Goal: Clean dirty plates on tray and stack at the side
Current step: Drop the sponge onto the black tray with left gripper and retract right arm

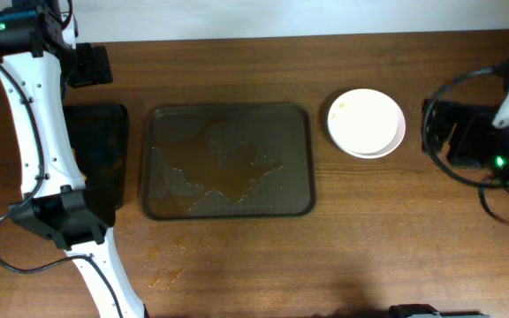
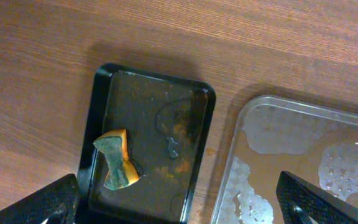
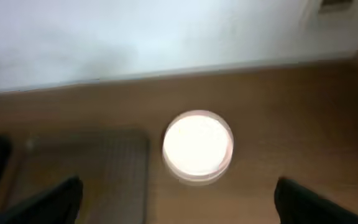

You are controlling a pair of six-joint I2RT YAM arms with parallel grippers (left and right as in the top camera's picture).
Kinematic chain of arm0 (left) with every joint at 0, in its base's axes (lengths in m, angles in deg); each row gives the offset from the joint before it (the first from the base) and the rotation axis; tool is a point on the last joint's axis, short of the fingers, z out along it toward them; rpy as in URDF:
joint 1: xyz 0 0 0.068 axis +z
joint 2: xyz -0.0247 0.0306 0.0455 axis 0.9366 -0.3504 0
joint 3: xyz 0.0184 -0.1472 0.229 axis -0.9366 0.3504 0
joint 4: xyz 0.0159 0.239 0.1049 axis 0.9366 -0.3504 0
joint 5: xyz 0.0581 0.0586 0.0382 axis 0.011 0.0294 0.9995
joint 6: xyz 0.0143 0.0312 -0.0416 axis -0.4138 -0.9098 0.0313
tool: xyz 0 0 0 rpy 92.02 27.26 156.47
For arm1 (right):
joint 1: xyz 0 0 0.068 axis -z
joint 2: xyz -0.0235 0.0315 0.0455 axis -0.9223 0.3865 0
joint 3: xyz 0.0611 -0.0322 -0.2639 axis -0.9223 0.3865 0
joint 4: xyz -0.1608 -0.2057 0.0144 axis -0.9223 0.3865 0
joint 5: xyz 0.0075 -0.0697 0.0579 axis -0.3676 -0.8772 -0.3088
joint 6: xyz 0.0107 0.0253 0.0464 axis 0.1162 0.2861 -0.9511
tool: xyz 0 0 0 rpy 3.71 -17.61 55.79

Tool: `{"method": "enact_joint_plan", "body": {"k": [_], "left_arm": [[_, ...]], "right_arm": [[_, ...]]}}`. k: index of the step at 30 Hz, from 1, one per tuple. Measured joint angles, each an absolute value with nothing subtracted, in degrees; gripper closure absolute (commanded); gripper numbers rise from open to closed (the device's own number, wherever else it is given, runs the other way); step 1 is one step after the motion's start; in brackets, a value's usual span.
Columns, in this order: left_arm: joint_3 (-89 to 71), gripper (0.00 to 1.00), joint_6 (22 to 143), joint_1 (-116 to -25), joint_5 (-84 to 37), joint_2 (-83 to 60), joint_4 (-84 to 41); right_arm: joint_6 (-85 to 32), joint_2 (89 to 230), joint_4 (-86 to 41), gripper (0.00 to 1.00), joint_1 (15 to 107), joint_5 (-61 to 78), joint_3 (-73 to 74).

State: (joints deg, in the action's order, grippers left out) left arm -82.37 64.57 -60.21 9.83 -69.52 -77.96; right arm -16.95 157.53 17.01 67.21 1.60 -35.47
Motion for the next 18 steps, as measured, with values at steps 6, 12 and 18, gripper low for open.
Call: {"method": "enact_joint_plan", "body": {"k": [6,12,18], "left_arm": [[-82.37,0.01,64.57,-60.21,9.72,-69.57,-78.09],[-82.28,0.01,64.54,-60.21,9.72,-69.63,-77.94],[-82.28,0.01,64.57,-60.21,9.7,-69.66,-78.07]], "right_arm": [[-13.41,141.32,-25.52,0.02,67.21,1.87,6.72],[-12.43,112.86,-47.9,0.02,67.21,5.06,46.65],[-12.41,94.26,-57.87,0.02,67.21,5.65,68.37]]}}
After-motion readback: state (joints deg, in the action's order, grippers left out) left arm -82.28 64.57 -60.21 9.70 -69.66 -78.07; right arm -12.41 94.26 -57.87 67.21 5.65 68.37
